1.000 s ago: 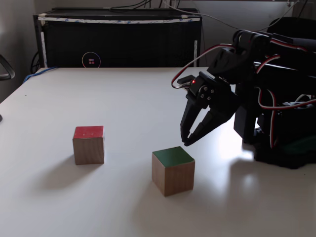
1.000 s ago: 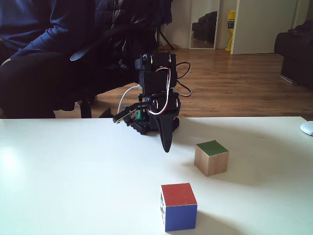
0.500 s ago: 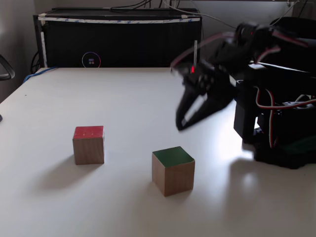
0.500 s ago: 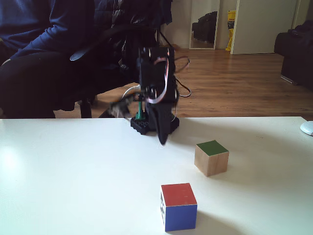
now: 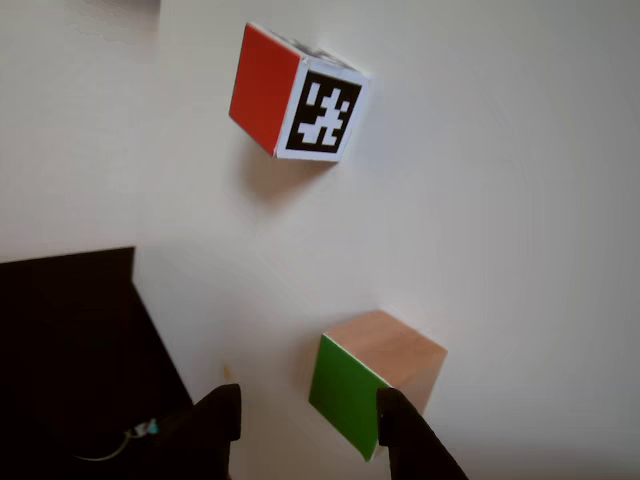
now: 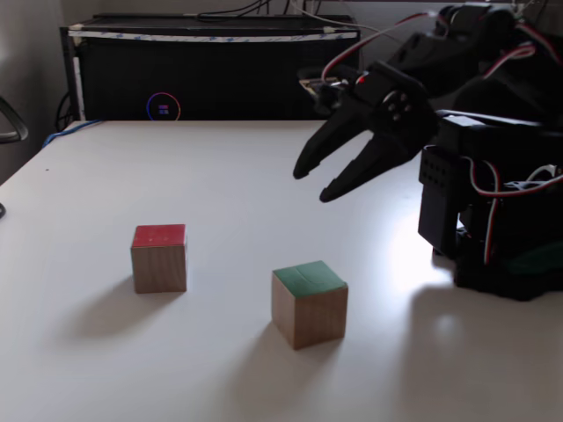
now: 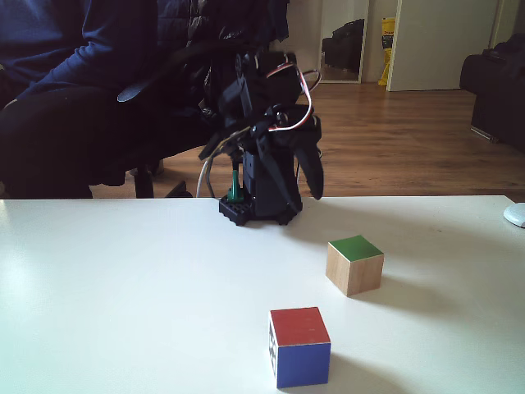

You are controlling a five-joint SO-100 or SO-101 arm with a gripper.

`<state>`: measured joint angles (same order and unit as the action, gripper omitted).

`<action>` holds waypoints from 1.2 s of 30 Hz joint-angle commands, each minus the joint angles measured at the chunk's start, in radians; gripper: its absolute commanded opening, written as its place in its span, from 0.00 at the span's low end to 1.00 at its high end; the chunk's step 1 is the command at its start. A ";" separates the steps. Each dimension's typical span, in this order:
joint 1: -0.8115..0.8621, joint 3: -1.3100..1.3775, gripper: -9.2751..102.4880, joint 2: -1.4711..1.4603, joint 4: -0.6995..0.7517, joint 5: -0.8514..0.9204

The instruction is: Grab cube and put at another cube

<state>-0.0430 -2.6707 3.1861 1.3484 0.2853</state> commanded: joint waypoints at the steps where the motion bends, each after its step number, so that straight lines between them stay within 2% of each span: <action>1: -0.020 0.166 0.28 -0.238 -0.012 -0.002; 5: -0.026 0.390 0.29 -0.551 0.023 -0.037; 11: -0.063 0.647 0.33 -0.887 0.166 -0.124; 26: -0.241 0.609 0.37 -1.131 0.127 -0.281; 36: -0.244 0.607 0.40 -1.279 0.032 -0.314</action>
<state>-0.2899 -2.0693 1.9297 1.4067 -0.0199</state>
